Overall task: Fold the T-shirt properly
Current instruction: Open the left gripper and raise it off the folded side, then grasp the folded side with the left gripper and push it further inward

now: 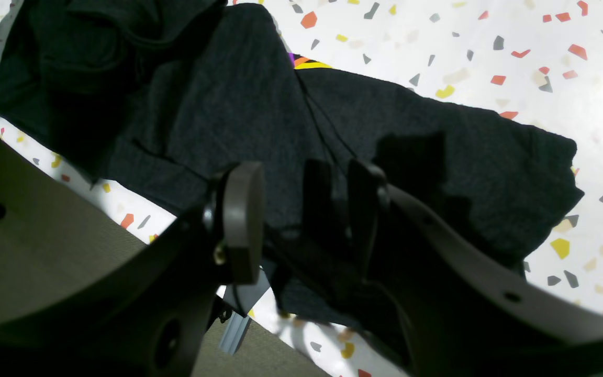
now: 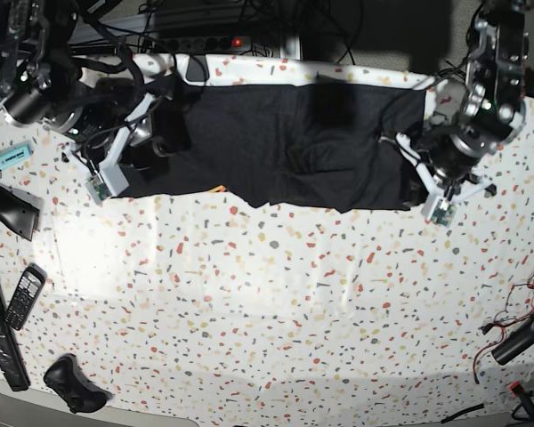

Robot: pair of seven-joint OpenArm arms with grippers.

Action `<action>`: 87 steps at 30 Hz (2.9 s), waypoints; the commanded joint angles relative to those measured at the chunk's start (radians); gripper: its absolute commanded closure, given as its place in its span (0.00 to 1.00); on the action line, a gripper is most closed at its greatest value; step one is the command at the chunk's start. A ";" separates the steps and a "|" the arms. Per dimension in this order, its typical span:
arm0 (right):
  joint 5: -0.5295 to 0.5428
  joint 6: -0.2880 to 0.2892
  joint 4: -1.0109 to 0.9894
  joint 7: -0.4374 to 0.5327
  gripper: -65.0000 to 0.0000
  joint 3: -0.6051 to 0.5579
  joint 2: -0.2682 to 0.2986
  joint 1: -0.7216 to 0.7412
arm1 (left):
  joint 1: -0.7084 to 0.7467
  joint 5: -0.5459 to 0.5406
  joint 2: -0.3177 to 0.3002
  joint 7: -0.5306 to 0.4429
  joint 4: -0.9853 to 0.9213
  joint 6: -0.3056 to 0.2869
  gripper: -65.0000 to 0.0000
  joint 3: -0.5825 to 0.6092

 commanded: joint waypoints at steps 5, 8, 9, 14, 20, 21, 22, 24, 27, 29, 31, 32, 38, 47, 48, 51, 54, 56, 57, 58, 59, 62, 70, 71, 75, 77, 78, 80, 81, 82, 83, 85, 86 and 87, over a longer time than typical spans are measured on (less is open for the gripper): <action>0.009 0.003 0.019 0.019 0.61 0.006 0.009 0.008 | 0.124 -0.033 -0.013 0.032 0.064 0.003 1.00 -0.003; 0.009 0.003 0.019 0.020 0.61 0.006 0.009 0.008 | 0.188 -0.033 0.016 0.011 0.063 0.002 1.00 -0.003; 0.009 0.003 0.019 0.020 0.61 0.006 0.009 0.008 | 0.197 -0.031 0.032 0.005 0.063 0.001 1.00 -0.003; 0.009 0.003 0.019 0.018 0.61 0.006 0.009 0.008 | 0.175 -0.032 0.111 0.003 0.005 -0.002 1.00 -0.002; 0.008 0.003 0.019 0.014 0.61 0.006 0.009 0.008 | 0.093 -0.043 0.132 0.033 -0.141 -0.006 1.00 0.014; 0.008 0.003 0.019 0.015 0.61 0.006 0.009 0.008 | 0.086 -0.042 0.132 0.033 -0.149 -0.006 1.00 0.017; 0.008 0.003 0.019 0.015 0.61 0.006 0.009 0.008 | 0.086 -0.043 0.132 0.033 -0.149 -0.006 1.00 0.018; 0.009 0.003 0.019 0.016 0.61 0.006 0.009 0.008 | 0.087 -0.062 0.135 0.034 -0.146 -0.021 1.00 0.018; 0.009 0.003 0.019 0.016 0.61 0.006 0.009 0.008 | 0.087 -0.124 0.134 0.052 -0.146 -0.087 1.00 0.023; 0.008 0.003 0.019 0.016 0.61 0.006 0.009 0.008 | 0.087 -0.138 0.134 0.060 -0.146 -0.100 1.00 0.043; 0.008 0.003 0.019 0.017 0.61 0.006 0.009 0.008 | 0.086 -0.139 0.134 0.063 -0.144 -0.100 1.00 0.078; 0.008 0.003 0.019 0.017 0.61 0.006 0.009 0.008 | 0.086 -0.139 0.134 0.063 -0.138 -0.100 1.00 0.099; 0.008 0.003 0.019 0.019 0.61 0.006 0.009 0.008 | 0.086 -0.135 0.134 0.050 -0.058 -0.100 1.00 0.249; 0.001 0.003 0.019 0.011 0.61 0.006 0.009 0.008 | 0.038 0.051 0.133 0.048 0.005 -0.053 1.00 0.364; 0.001 0.003 0.019 0.011 0.61 0.006 0.009 0.008 | 0.024 0.063 0.133 0.048 0.026 -0.029 1.00 0.346; 0.002 0.003 0.019 0.011 0.61 0.006 0.009 0.008 | -0.016 0.104 0.133 0.050 0.035 0.037 1.00 0.292; 0.002 0.003 0.019 0.008 0.61 0.006 0.009 0.008 | -0.027 0.187 0.133 0.051 0.005 0.040 1.00 0.263; 0.002 0.003 0.019 0.008 0.61 0.006 0.009 0.008 | -0.027 0.248 0.134 0.044 -0.033 0.041 1.00 0.264; 0.002 0.003 0.019 0.008 0.61 0.006 0.009 0.008 | -0.027 0.272 0.134 0.037 -0.056 0.041 1.00 0.264; 0.002 0.003 0.019 0.008 0.61 0.006 0.009 0.008 | -0.027 0.297 0.133 0.025 -0.080 0.042 1.00 0.264; 0.002 0.003 0.019 0.008 0.61 0.006 0.009 0.008 | -0.028 0.322 0.133 0.016 -0.103 0.058 1.00 0.264; 0.002 0.003 0.019 0.008 0.61 0.006 0.009 0.008 | -0.040 0.344 0.133 0.003 -0.148 0.081 1.00 0.264; 0.006 0.003 0.019 0.009 0.61 0.006 0.009 0.008 | -0.109 0.254 0.134 -0.034 -0.166 0.081 1.00 0.266; 0.006 0.003 0.019 0.009 0.61 0.006 0.009 0.008 | -0.120 0.234 0.134 -0.036 -0.167 0.081 1.00 0.266; 0.006 0.003 0.019 0.007 0.61 0.006 0.009 0.008 | -0.160 0.201 0.162 -0.050 -0.216 0.079 1.00 0.267; 0.005 0.003 0.019 0.007 0.61 0.006 0.009 0.008 | -0.182 0.203 0.195 -0.050 -0.271 0.071 1.00 0.274; 0.006 0.003 0.019 0.007 0.61 0.006 0.009 0.008 | -0.195 0.202 0.211 -0.050 -0.301 0.065 1.00 0.282; 0.006 0.003 0.019 0.007 0.61 0.006 0.009 0.008 | -0.225 0.202 0.240 -0.050 -0.349 0.065 1.00 0.305; 0.005 0.003 0.019 0.007 0.61 0.006 0.009 0.008 | -0.239 0.202 0.252 -0.050 -0.363 0.066 1.00 0.319; 0.005 0.003 0.019 0.007 0.61 0.006 0.008 0.008 | -0.251 0.202 0.262 -0.051 -0.369 0.066 1.00 0.335; 0.005 0.003 0.019 0.007 0.61 0.006 0.008 0.008 | -0.264 0.202 0.271 -0.050 -0.369 0.066 1.00 0.351; 0.005 0.003 0.019 0.007 0.61 0.006 0.009 0.008 | -0.293 0.201 0.291 -0.051 -0.369 0.066 1.00 0.380; 0.005 0.003 0.019 0.007 0.61 0.006 0.009 0.008 | -0.305 0.202 0.301 -0.051 -0.369 0.066 1.00 0.394; 0.005 0.003 0.019 0.007 0.61 0.006 0.008 0.008 | -0.315 0.202 0.310 -0.050 -0.369 0.066 1.00 0.407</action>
